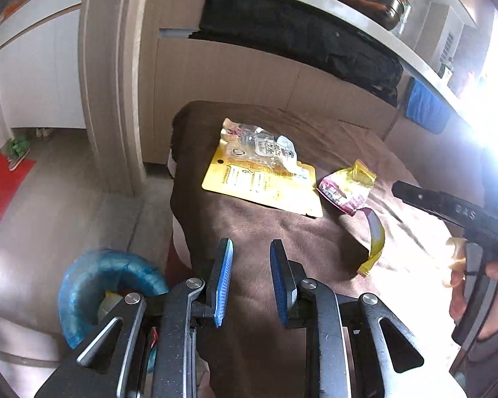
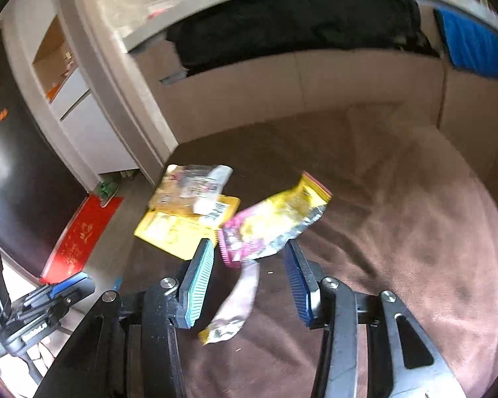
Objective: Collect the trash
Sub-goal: 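Move both grippers back over the sofa, then grasp the pink-yellow potato chip bag with the right gripper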
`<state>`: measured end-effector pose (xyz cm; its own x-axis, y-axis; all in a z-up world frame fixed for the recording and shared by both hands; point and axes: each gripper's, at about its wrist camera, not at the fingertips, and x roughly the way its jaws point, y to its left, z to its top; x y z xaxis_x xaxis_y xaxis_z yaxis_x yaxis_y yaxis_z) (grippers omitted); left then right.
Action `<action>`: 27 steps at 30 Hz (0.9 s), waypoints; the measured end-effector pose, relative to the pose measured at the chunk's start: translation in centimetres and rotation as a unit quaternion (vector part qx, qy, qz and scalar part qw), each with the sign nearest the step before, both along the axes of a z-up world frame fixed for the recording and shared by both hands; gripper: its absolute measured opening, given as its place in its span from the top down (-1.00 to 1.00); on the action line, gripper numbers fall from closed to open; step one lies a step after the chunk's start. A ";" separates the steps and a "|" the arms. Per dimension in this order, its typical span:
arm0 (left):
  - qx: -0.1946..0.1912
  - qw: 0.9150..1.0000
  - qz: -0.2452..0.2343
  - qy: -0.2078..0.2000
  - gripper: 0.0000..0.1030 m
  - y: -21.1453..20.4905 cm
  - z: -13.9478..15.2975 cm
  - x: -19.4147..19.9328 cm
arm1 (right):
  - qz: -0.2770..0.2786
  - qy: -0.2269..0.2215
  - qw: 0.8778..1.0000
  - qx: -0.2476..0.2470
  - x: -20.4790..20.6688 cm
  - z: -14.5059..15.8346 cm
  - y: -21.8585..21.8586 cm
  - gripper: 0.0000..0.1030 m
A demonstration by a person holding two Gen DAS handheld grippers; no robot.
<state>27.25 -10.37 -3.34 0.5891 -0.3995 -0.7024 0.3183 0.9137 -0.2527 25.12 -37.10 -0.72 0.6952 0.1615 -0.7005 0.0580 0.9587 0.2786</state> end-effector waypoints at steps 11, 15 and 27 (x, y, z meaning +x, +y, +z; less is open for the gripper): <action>-0.002 1.000 0.008 0.020 0.53 0.3 -2.0 2.7 | -0.047 0.009 0.999 0.013 5.1 -4.1 -4.2 0.17; 0.002 1.000 0.015 0.021 0.53 0.5 -2.3 3.4 | -0.048 0.019 0.998 0.024 7.2 -5.0 -4.5 0.16; 0.006 0.999 0.025 0.021 0.53 0.1 -2.6 5.2 | 0.030 0.025 0.999 -0.018 8.1 -5.1 -1.4 0.81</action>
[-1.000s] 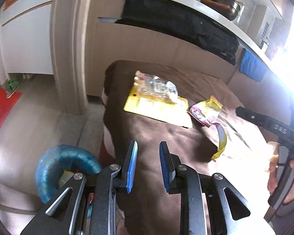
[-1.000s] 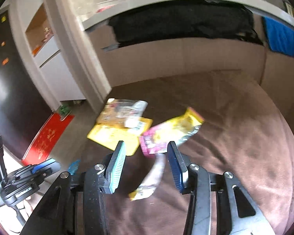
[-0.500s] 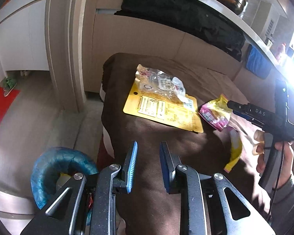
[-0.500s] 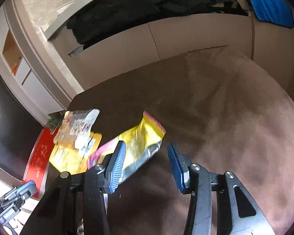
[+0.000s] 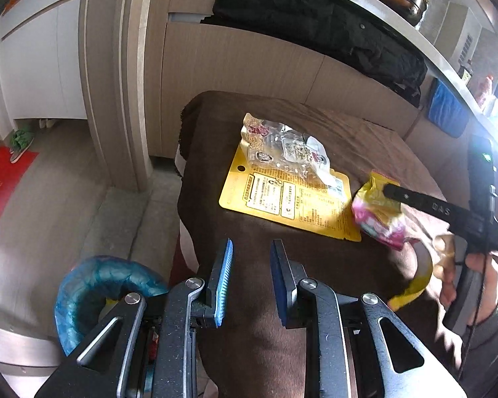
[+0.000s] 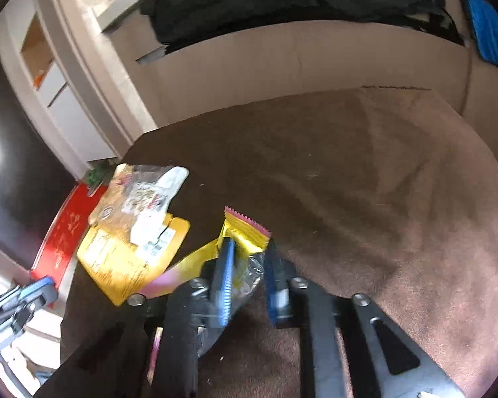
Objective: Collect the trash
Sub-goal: 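Grasp the pink-yellow potato chip bag with the right gripper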
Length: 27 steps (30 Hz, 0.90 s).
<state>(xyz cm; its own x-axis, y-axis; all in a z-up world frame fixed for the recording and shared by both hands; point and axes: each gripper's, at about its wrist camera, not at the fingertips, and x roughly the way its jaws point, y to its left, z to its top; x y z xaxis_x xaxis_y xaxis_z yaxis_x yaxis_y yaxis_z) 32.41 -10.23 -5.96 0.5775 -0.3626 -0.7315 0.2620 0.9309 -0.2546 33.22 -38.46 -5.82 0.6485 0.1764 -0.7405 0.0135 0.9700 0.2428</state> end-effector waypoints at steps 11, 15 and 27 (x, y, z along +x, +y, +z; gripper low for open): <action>0.020 1.000 0.009 -0.020 0.41 -0.9 0.9 2.3 | 0.014 -0.031 0.999 0.000 -2.3 2.4 -1.0 0.88; 0.031 0.999 0.006 -0.018 0.40 -1.5 0.9 3.0 | 0.019 -0.039 0.999 -0.012 -2.9 2.9 -1.1 0.88; 0.031 0.998 -0.059 -0.012 0.39 -4.2 1.4 6.7 | 0.034 -0.044 0.998 -0.037 -3.6 1.7 -0.8 0.88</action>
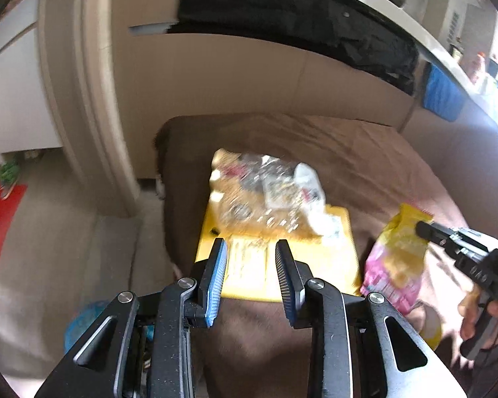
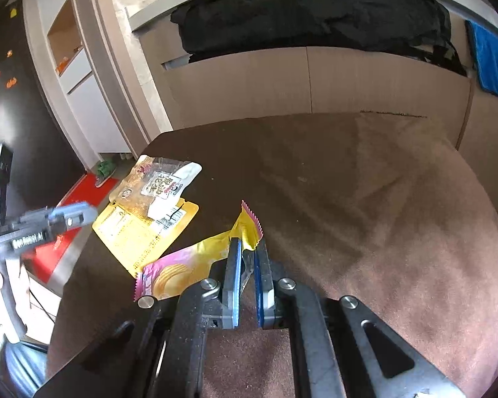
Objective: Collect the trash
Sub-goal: 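Grasp the pink-yellow potato chip bag with the right gripper, then grasp the clear packet on the yellow card with the left gripper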
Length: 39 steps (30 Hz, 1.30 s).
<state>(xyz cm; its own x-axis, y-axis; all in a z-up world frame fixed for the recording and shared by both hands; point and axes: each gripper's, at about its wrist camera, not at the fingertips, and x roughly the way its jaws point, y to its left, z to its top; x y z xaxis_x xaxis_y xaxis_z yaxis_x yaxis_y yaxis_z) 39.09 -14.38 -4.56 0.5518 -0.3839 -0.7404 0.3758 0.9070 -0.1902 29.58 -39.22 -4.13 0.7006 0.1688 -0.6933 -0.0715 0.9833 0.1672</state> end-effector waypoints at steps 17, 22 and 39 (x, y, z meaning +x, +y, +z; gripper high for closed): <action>-0.015 0.999 0.010 0.037 0.39 -0.2 -1.6 9.8 | 0.021 0.009 1.000 0.015 0.9 -1.4 -0.4 0.87; -0.035 0.998 -0.004 0.058 0.40 -0.8 -2.4 10.6 | 0.024 -0.002 1.000 0.019 0.9 -1.1 -0.4 0.87; -0.021 0.998 -0.051 0.008 0.96 -1.5 -0.1 0.4 | 0.030 -0.014 0.999 0.029 -0.7 0.3 0.5 0.87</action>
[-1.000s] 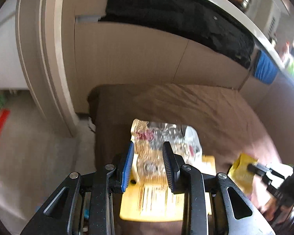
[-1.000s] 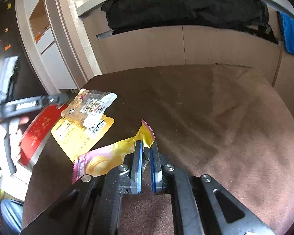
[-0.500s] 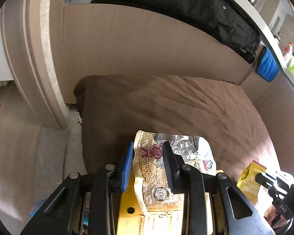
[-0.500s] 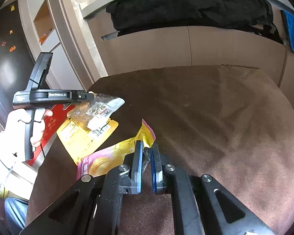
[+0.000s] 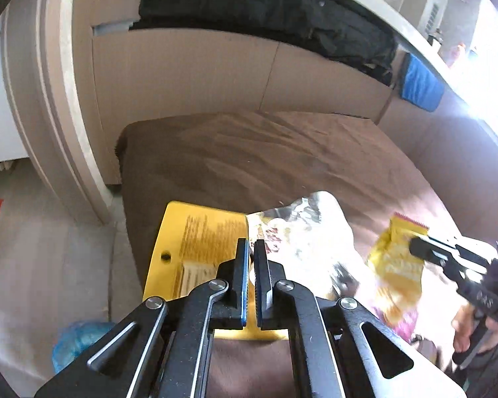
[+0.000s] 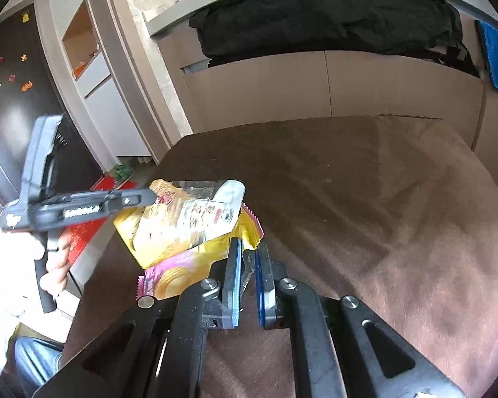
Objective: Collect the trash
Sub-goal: 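Grasp the clear packet on the yellow card with the left gripper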
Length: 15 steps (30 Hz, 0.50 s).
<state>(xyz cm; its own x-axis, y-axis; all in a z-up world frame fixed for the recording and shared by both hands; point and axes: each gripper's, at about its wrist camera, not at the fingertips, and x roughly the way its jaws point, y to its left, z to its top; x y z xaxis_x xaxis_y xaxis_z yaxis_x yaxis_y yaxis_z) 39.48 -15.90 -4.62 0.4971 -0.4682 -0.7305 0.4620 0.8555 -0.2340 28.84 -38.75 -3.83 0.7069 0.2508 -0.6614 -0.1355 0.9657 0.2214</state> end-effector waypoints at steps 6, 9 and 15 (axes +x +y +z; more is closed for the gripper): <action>0.012 0.999 0.010 -0.046 0.99 1.6 3.1 -5.0 | 0.001 -0.022 1.000 -0.013 -2.1 2.3 0.5 0.87; 0.035 0.997 0.013 -0.064 0.99 2.4 4.1 -7.8 | -0.001 -0.027 0.999 -0.026 -3.5 3.4 0.8 0.87; 0.040 0.996 0.027 -0.075 0.99 5.5 5.6 -14.2 | 0.005 -0.039 0.998 -0.042 -6.9 5.0 2.4 0.87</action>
<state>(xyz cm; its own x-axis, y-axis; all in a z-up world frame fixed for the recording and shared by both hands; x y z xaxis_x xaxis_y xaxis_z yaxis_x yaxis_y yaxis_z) 25.31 -10.39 0.98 0.6267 -0.3801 -0.6803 0.4388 0.8935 -0.0950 21.90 -36.31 1.15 0.7541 0.2051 -0.6239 -0.1594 0.9787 0.1291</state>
